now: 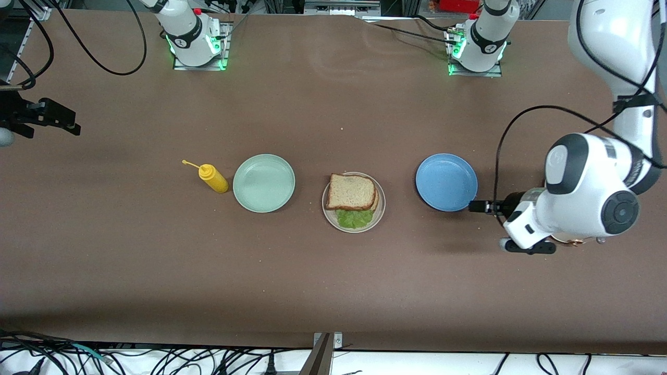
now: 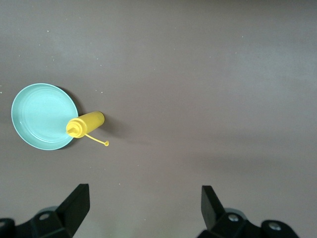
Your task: Make sandwich in beige plate with both arms
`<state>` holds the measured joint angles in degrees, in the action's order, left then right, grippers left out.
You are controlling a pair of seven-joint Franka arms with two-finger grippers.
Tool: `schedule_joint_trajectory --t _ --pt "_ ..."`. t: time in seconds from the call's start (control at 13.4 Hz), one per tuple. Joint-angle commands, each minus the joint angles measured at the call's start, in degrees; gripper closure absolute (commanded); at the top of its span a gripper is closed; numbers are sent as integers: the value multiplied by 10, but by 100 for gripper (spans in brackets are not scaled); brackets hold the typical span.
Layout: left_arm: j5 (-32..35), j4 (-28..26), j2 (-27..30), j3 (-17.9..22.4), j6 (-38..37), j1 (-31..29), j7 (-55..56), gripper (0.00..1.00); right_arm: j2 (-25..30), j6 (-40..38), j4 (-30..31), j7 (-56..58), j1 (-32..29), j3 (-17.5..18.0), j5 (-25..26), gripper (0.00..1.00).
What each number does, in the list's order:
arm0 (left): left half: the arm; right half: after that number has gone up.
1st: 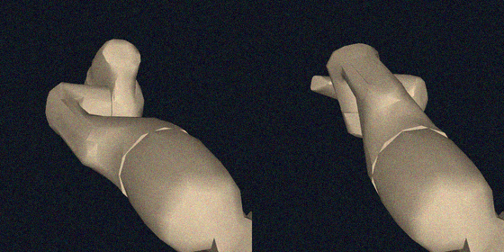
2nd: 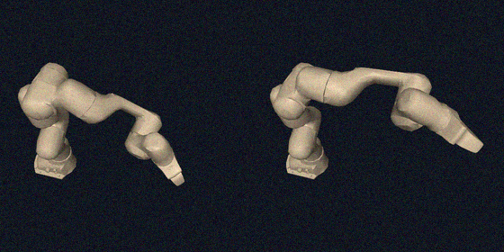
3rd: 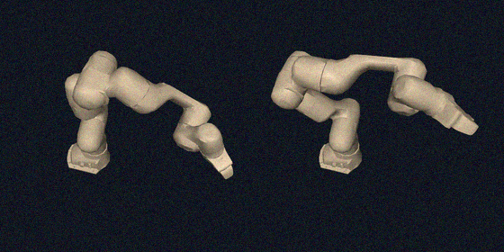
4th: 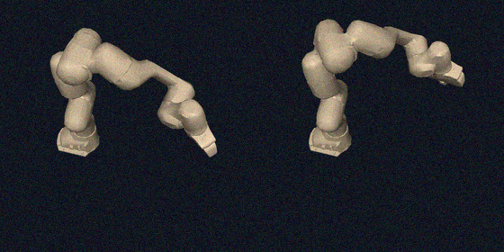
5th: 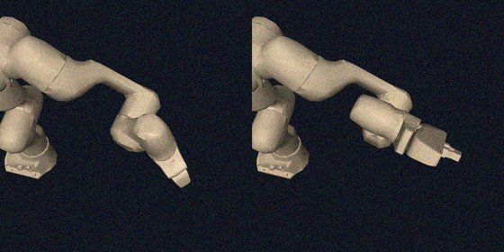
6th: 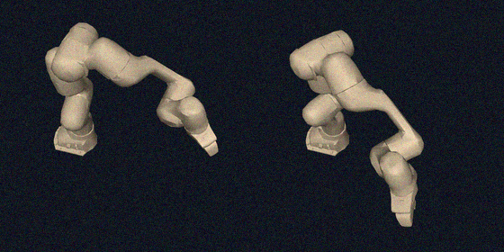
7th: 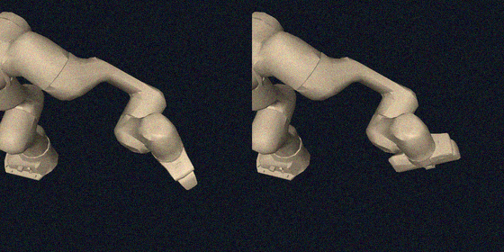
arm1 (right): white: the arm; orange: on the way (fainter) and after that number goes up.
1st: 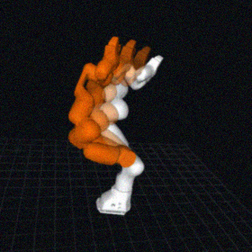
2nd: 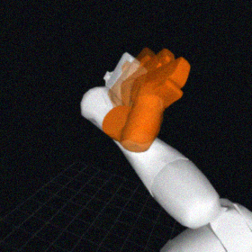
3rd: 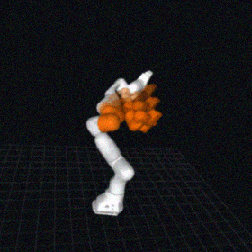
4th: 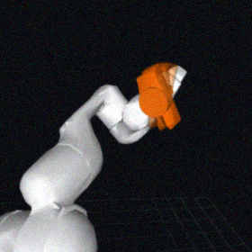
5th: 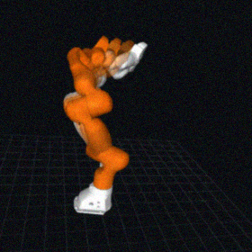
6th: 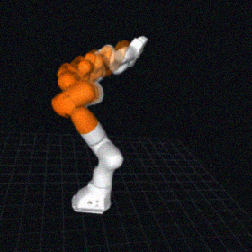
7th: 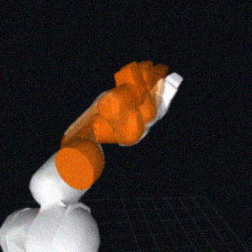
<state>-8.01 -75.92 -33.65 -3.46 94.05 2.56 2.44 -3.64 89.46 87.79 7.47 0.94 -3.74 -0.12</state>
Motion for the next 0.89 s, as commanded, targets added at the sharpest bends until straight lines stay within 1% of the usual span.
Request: schedule_joint_trajectory --t 0.0,0.22,0.37,0.6,0.82 --pt "45 -9 39 -1 -38 -17 -4 0 -8 -7 -19 0 -2 -3 -10 0" --pt "118 -5 86 2 -77 -26 -4 0 -8 -7 -19 0 -2 -3 -10 0" --pt "151 -5 111 6 -99 -26 -3 0 -8 -7 -19 1 -2 -3 -10 0" --pt "162 -2 132 13 -122 -26 -3 0 -8 -7 -19 1 -2 -3 -10 0" --pt "156 -2 157 14 -127 -27 -2 0 -8 -7 -19 2 -3 -3 -10 0"
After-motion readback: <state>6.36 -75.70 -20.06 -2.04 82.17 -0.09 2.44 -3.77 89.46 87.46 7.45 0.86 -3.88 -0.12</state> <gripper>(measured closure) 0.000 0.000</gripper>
